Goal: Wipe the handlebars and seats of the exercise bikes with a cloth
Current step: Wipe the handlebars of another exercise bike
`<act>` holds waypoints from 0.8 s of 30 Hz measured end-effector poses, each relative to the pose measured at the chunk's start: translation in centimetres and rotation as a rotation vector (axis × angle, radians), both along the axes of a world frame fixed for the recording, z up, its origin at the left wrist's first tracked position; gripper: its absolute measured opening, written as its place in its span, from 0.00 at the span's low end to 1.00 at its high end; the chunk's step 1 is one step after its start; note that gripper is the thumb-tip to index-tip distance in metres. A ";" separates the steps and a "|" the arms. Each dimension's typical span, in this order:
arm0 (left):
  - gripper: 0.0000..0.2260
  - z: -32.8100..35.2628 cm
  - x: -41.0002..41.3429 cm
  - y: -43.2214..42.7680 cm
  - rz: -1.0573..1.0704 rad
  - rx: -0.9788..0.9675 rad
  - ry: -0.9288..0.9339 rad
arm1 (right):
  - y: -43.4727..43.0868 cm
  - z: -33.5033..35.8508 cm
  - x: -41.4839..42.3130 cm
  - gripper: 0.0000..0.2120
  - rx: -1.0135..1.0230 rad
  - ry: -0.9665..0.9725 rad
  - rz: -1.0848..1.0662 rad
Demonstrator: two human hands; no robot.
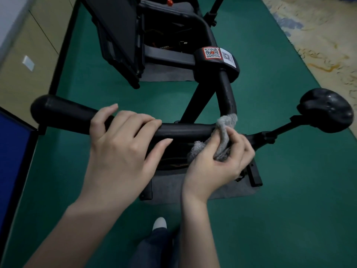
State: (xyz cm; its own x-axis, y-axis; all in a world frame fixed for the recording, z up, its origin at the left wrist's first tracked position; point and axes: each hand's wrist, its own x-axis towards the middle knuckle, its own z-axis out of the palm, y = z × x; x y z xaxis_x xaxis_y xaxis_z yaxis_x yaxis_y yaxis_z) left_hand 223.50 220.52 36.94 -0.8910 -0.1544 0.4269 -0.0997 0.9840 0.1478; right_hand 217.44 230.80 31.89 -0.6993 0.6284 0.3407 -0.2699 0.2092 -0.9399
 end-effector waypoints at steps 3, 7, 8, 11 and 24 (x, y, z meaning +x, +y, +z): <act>0.13 0.1 -0.1 0.1 0.013 0.011 0.002 | 1.4 1.0 -0.4 0.04 0.456 0.063 0.187; 0.15 0.0 0.0 0.0 0.010 0.015 -0.006 | 3.4 4.6 -3.5 0.03 0.816 -0.117 0.678; 0.15 0.0 0.0 0.0 0.010 0.019 -0.010 | 3.7 5.4 -4.6 0.03 0.851 -0.223 0.790; 0.15 0.1 0.0 0.1 0.020 0.038 -0.014 | 3.3 7.2 -7.4 0.02 0.884 -0.467 1.090; 0.13 -0.2 0.0 0.1 0.034 0.057 0.006 | 1.4 8.1 -12.2 0.10 1.303 -0.704 1.562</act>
State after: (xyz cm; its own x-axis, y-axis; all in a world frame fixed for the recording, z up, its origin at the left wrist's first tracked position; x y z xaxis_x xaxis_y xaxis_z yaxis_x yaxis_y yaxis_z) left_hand 223.51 220.58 36.78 -0.8821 -0.2088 0.4222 -0.1316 0.9700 0.2046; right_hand 205.21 232.16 40.03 -0.4479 -0.7479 -0.4899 -0.5788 0.6601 -0.4788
